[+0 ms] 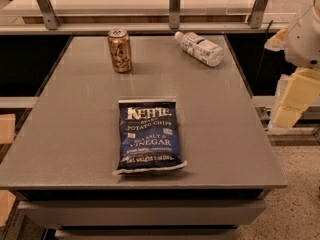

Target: Move blue plastic bottle near blue chip bag

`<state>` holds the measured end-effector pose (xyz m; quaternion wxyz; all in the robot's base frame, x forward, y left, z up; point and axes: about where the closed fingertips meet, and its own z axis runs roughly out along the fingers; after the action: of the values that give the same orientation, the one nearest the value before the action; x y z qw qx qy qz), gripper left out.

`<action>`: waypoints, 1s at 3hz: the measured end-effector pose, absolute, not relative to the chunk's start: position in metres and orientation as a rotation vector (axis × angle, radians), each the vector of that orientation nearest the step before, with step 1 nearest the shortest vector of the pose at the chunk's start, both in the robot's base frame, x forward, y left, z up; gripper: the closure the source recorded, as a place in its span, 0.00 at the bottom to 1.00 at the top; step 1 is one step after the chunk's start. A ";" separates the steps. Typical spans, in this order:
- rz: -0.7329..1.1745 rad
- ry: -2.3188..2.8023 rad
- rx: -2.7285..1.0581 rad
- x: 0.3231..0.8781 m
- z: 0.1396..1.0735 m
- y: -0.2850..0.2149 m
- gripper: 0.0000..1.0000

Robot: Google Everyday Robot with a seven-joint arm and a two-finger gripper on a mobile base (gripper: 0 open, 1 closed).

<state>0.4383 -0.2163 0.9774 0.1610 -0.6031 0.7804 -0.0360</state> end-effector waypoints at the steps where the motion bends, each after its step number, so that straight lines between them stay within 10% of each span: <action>1: -0.103 2.228 -1.722 0.438 0.977 -0.216 0.00; 3: -0.177 2.201 -1.745 0.459 1.009 -0.215 0.00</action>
Offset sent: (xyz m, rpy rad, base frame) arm 0.0161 -0.0024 0.0292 -0.0480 -0.0148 0.0158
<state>0.4594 -0.2152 1.0091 0.1627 -0.6117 0.7717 -0.0620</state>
